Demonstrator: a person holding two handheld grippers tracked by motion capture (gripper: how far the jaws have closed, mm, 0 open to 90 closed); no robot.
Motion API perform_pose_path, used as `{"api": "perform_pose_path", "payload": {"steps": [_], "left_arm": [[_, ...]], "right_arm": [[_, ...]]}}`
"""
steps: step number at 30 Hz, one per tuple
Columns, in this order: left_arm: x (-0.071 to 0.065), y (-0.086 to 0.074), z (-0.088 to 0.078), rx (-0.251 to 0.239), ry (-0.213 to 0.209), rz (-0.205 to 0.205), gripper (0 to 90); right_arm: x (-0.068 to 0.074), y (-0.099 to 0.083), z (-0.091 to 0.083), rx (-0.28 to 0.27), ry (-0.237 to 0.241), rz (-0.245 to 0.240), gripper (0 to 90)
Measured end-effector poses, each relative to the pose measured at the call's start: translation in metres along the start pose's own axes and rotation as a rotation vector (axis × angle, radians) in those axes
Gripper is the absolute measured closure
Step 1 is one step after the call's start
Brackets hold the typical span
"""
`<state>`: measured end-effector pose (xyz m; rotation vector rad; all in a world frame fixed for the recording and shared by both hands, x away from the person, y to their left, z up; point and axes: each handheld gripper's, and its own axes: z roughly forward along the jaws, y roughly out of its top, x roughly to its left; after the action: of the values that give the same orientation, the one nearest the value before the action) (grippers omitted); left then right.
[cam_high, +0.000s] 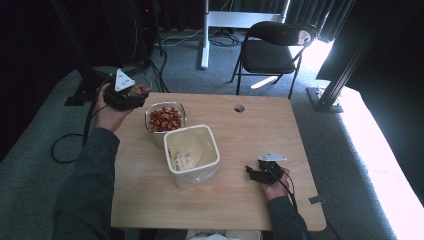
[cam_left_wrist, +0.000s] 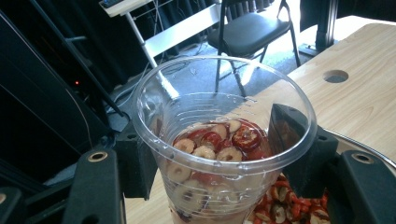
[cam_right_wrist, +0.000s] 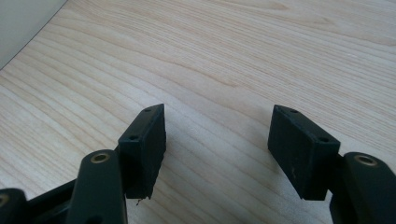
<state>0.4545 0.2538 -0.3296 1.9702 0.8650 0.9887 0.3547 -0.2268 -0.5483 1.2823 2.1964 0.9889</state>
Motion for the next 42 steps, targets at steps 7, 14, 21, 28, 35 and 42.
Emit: {"api": "perform_pose_path", "payload": {"steps": [7, 14, 21, 28, 35, 42], "left_arm": [[-0.012, -0.003, 0.009, 0.079, 0.051, 0.100, 37.9], [-0.023, 0.001, 0.016, 0.141, 0.079, 0.215, 37.8], [-0.032, 0.008, 0.019, 0.176, 0.105, 0.311, 37.9], [-0.040, 0.008, 0.024, 0.206, 0.112, 0.380, 37.9], [-0.047, 0.002, 0.030, 0.263, 0.134, 0.471, 37.9], [-0.057, 0.001, 0.035, 0.327, 0.150, 0.599, 37.9]], "right_arm": [[0.000, 0.000, 0.000, 0.000, 0.000, 0.000, 36.3], [0.000, 0.000, 0.000, 0.000, 0.000, 0.000, 36.3], [0.000, 0.000, 0.000, 0.000, 0.000, 0.000, 36.4], [0.000, 0.000, 0.000, 0.000, 0.000, 0.000, 36.4], [0.000, 0.000, 0.000, 0.000, 0.000, 0.000, 36.3], [0.000, 0.000, 0.000, 0.000, 0.000, -0.001, 36.3]]}}
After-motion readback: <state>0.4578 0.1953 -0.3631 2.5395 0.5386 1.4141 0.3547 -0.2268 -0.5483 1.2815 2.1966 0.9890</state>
